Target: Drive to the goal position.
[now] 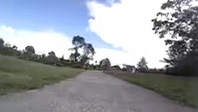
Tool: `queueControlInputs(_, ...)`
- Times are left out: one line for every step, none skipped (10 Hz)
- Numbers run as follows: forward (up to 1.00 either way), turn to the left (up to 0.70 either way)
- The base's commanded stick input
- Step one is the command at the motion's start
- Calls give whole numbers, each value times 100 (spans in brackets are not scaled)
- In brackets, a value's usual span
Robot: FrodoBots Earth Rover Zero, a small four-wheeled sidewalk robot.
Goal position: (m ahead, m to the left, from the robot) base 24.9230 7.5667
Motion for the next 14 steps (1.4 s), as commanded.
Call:
queueControlInputs(85,0)
queueControlInputs(85,0)
queueControlInputs(85,0)
queueControlInputs(85,0)
queueControlInputs(85,0)
queueControlInputs(85,0)
queueControlInputs(85,0)
queueControlInputs(85,0)
queueControlInputs(85,0)
queueControlInputs(85,0)
queueControlInputs(85,0)
queueControlInputs(85,0)
queueControlInputs(85,0)
queueControlInputs(85,0)
